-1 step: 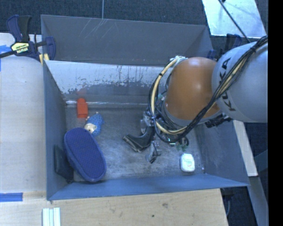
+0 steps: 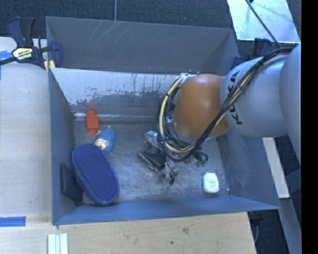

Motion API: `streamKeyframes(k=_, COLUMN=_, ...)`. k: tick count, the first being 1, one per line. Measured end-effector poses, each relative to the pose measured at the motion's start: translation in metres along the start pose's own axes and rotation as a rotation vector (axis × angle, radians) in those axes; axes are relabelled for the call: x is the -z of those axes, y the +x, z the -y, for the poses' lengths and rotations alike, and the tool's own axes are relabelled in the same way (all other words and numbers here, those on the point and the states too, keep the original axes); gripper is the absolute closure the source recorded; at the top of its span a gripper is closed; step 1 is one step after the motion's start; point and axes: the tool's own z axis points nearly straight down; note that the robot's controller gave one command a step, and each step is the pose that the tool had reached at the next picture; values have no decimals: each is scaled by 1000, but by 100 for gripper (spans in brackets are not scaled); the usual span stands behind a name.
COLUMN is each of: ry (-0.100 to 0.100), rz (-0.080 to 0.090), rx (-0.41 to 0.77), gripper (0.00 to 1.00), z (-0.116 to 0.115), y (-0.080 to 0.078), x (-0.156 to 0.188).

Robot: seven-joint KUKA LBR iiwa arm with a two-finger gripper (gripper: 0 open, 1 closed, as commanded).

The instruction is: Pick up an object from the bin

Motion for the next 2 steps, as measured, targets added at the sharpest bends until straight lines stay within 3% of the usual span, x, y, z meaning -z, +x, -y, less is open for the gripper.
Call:
streamKeyframes(k=1, ry=0, rz=4, rx=-1, gripper=100, z=0, y=-1, x=2)
streamKeyframes(k=2, ry=0, rz=-1, rx=10, gripper=100, z=-23, y=11, x=136)
